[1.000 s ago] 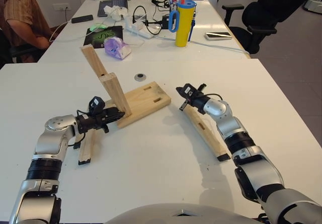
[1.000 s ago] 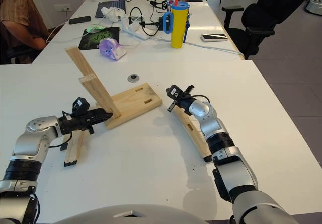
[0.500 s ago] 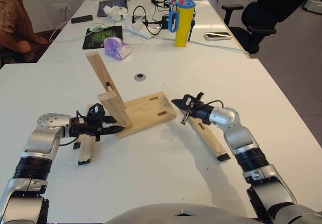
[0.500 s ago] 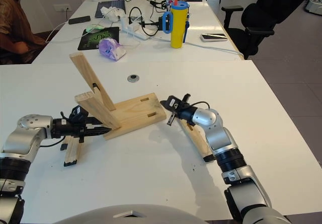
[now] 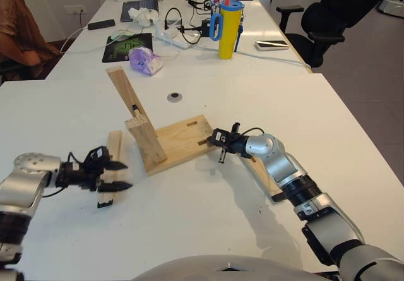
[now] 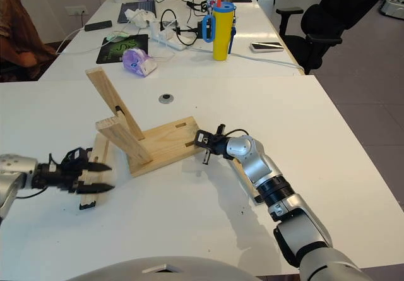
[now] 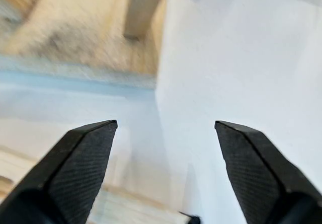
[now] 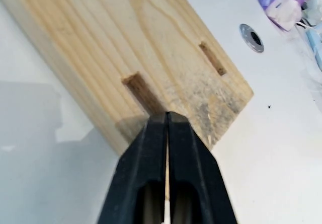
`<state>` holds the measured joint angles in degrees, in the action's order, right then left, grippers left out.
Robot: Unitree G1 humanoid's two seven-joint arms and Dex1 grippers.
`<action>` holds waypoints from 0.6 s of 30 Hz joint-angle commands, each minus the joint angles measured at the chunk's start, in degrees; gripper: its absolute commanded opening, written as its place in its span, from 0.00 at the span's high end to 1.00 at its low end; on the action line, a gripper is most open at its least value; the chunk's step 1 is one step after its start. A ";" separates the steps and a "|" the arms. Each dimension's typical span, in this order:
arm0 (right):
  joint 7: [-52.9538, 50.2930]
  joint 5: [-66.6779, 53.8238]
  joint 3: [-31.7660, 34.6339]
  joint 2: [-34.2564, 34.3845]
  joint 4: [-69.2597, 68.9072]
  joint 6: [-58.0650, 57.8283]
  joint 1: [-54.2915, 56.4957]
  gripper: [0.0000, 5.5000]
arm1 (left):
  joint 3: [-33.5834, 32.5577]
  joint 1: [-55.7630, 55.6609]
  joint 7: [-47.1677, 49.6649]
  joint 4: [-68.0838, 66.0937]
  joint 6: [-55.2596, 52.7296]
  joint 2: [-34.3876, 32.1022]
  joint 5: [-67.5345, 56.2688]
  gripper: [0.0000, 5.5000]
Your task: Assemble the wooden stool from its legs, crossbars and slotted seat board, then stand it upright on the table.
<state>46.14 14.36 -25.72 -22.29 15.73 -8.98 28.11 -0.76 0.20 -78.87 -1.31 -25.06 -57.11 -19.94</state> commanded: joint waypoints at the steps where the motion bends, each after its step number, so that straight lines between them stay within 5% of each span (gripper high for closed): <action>1: 10.33 1.77 -5.97 -5.49 -5.78 -10.89 -6.63 1.00 | -0.46 7.05 1.90 17.10 -7.65 0.80 -7.10 0.34; 6: 14.04 -0.17 -7.08 -7.10 -12.09 -17.29 -6.30 1.00 | 6.53 4.40 14.55 18.50 -10.82 8.72 -2.21 0.34; 11: 15.45 -2.60 -6.55 -8.14 -17.46 -20.72 -7.11 1.00 | 13.08 1.40 22.79 9.56 -5.51 9.65 10.20 0.34; 18: 13.89 -9.71 -4.83 -3.13 -21.73 -22.09 -7.47 1.00 | 14.67 -6.30 30.72 0.57 -3.45 15.73 14.55 0.34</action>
<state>59.53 6.34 -29.35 -27.39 -6.28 -29.94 22.52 12.13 -4.70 -52.41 3.78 -26.42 -43.47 -9.82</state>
